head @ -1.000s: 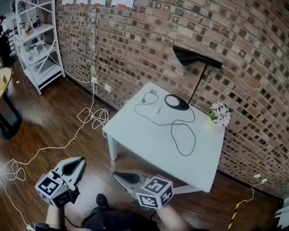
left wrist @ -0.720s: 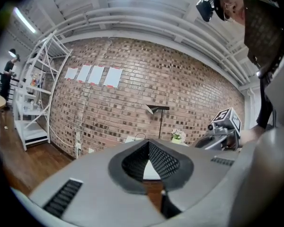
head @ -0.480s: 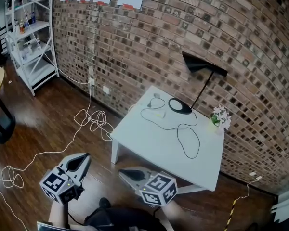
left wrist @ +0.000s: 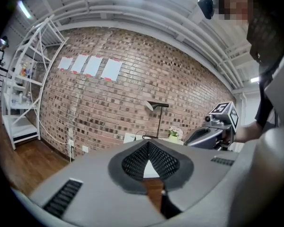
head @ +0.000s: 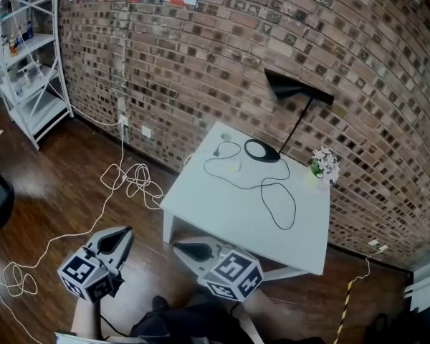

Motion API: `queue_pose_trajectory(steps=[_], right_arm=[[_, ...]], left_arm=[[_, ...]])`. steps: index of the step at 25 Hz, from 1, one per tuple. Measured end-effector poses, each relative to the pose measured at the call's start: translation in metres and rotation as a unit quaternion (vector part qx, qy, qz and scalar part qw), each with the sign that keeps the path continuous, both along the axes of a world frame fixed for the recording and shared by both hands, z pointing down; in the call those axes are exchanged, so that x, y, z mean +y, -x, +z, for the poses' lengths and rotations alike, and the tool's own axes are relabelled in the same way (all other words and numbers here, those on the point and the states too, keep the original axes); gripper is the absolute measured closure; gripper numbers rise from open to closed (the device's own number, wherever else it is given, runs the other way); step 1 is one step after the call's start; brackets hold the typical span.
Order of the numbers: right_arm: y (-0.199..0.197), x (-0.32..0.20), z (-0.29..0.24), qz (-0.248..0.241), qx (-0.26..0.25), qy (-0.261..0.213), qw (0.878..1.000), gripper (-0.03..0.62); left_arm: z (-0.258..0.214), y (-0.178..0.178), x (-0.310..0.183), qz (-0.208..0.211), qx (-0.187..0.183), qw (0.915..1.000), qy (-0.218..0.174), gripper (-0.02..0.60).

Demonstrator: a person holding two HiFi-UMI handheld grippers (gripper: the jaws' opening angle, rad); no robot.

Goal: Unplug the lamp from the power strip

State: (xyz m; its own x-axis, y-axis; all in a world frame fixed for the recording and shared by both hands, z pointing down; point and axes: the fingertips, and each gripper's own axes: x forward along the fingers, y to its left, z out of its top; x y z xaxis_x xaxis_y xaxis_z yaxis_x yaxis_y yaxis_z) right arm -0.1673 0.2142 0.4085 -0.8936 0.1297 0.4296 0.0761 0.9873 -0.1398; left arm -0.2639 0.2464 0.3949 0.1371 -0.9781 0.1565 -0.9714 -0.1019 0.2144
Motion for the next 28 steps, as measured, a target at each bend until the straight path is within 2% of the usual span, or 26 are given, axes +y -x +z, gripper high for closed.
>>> queue_pose_trajectory(steps=[2, 6, 10, 14, 19, 24, 28], right_arm=[[-0.003, -0.014, -0.002, 0.015, -0.002, 0.001, 1.0, 0.605], [-0.01, -0.045, 0.001, 0.027, -0.003, 0.005, 1.0, 0.605], [-0.006, -0.075, 0.004, 0.025, -0.017, 0.018, 0.999, 0.605], [0.003, -0.112, 0.012, 0.028, -0.025, 0.033, 0.999, 0.605], [-0.002, -0.164, 0.025, 0.034, -0.023, 0.051, 0.998, 0.605], [-0.017, -0.223, 0.033, 0.05, -0.023, 0.07, 0.996, 0.605], [-0.03, -0.266, 0.037, 0.058, -0.02, 0.084, 0.995, 0.605]], left_arm=[[-0.004, -0.009, -0.015, 0.017, 0.016, 0.9997, 0.008, 0.589], [-0.006, -0.02, -0.046, 0.035, 0.01, 0.9993, 0.006, 0.588], [-0.007, -0.019, -0.077, 0.034, 0.003, 0.9992, 0.02, 0.589], [0.001, -0.008, -0.108, 0.034, -0.02, 0.9985, 0.038, 0.588], [0.002, -0.016, -0.163, 0.027, 0.001, 0.9974, 0.067, 0.588], [0.005, -0.034, -0.219, 0.054, -0.041, 0.994, 0.086, 0.588], [0.019, -0.043, -0.258, 0.064, -0.096, 0.9861, 0.119, 0.588]])
